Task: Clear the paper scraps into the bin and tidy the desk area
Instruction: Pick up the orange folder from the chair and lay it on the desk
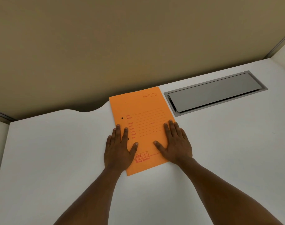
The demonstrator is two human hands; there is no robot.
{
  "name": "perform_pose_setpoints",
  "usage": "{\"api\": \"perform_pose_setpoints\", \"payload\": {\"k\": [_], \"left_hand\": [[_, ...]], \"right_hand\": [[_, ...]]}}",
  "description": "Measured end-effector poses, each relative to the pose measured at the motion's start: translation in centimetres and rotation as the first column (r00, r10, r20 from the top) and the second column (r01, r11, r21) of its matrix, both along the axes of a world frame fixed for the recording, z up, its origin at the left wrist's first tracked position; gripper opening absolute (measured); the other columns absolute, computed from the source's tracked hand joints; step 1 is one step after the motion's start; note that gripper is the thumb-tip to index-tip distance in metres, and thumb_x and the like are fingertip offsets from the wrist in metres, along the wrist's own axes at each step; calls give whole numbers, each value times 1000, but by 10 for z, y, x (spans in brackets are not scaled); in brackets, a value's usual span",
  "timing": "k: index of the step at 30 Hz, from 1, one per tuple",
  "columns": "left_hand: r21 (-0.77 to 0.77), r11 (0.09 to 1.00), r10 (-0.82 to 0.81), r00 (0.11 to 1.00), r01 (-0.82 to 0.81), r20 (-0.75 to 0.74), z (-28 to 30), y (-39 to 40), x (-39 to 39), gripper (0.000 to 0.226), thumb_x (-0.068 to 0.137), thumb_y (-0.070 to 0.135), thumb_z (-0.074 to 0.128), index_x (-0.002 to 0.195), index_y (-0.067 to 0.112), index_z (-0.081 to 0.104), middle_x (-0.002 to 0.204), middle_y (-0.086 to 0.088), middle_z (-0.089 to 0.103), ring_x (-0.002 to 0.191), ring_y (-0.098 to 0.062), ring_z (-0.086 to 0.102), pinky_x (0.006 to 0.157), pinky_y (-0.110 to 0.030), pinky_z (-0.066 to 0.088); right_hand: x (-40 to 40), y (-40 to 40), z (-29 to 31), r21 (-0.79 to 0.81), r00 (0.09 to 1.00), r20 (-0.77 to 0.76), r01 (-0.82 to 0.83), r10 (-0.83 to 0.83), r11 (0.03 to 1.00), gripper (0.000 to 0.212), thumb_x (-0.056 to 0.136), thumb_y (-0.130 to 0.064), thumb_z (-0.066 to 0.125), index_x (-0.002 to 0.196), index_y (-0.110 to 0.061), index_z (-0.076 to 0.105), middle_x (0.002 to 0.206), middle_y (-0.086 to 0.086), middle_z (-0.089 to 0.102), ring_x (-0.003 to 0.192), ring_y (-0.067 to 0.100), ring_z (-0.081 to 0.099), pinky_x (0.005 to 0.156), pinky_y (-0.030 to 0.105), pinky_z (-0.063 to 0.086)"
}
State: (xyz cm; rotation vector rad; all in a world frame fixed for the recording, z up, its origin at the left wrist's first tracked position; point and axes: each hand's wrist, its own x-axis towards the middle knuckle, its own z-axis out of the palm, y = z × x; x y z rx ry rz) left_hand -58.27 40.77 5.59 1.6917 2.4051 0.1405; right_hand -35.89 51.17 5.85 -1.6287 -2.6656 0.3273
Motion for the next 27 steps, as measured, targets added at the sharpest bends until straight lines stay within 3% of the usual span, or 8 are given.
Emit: {"api": "perform_pose_setpoints", "payload": {"k": [12, 19, 27], "left_hand": [[-66, 998, -5, 997, 10, 71, 15, -9, -3, 86, 84, 77, -2, 150, 27, -21, 163, -7, -15, 150, -28, -2, 119, -44, 4], [71, 997, -22, 997, 16, 71, 36, -91, 25, 82, 93, 71, 15, 156, 18, 4, 163, -1, -3, 150, -21, 0, 120, -43, 6], [77, 996, -41, 999, 43, -21, 82, -172, 70, 79, 92, 70, 4, 154, 20, 0, 162, 0, -8, 149, -17, -8, 121, -42, 3]], "right_hand": [[7, -18, 12, -9, 999, -13, 30, -30, 1000, 94, 81, -84, 6, 151, -24, -16, 159, -1, -14, 145, 19, -16, 118, 44, -4], [36, -87, 28, -19, 1000, -7, 30, -30, 999, 93, 83, -83, 8, 150, -23, -16, 159, -3, -16, 144, 15, -20, 119, 41, -2], [60, -170, 71, -38, 1000, 4, 15, -15, 999, 93, 80, -84, -2, 149, -25, -17, 156, -3, -24, 141, 15, -28, 118, 39, -8]]}}
